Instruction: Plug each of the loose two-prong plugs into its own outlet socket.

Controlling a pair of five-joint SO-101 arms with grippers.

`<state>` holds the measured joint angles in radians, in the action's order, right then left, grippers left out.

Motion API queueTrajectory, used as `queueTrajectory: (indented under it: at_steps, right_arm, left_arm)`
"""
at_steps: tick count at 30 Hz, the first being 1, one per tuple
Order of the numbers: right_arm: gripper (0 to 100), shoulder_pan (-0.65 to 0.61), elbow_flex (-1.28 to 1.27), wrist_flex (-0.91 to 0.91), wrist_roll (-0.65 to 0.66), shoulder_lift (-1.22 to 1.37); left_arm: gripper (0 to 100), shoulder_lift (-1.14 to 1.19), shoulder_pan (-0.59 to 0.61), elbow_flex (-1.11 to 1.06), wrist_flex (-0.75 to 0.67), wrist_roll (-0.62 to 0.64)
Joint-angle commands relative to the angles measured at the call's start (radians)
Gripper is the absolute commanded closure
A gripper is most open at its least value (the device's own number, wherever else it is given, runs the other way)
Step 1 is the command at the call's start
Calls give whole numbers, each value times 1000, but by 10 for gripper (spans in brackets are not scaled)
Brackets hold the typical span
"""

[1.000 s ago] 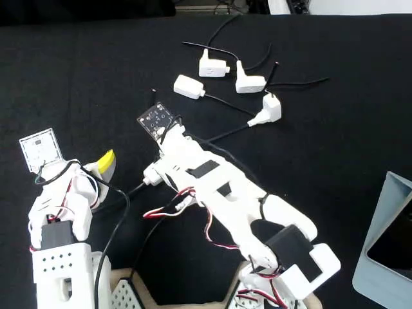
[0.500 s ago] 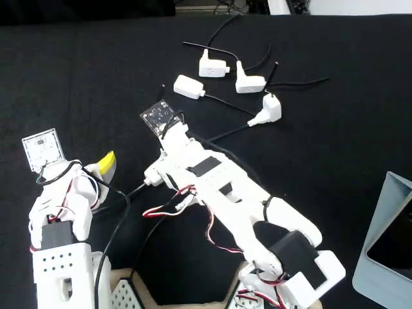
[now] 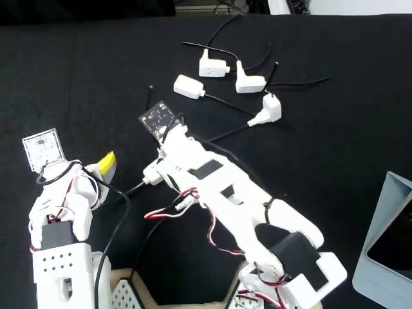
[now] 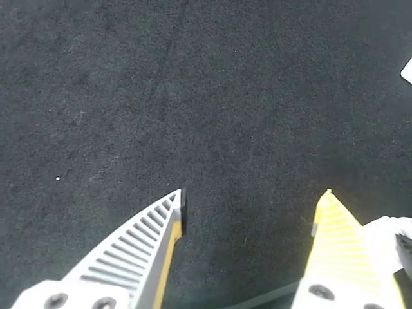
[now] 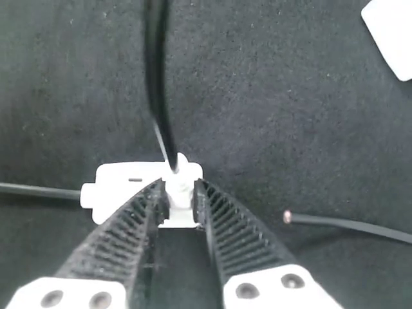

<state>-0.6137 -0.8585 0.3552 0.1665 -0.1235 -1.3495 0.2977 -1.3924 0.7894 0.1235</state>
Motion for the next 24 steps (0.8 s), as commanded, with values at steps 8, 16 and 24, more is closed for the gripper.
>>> queueTrajectory:
  at_steps: [8, 16, 24]
  right_arm:
    - [987, 17, -48, 2, 80, -27]
    - [987, 17, -2, 26, 103, 81]
    - [987, 25, 31, 112, 106, 91]
  left_arm:
    - [683, -9, -4, 4, -18, -11]
    - [683, -9, -4, 4, -17, -11]
    - [683, -9, -5, 4, -17, -11]
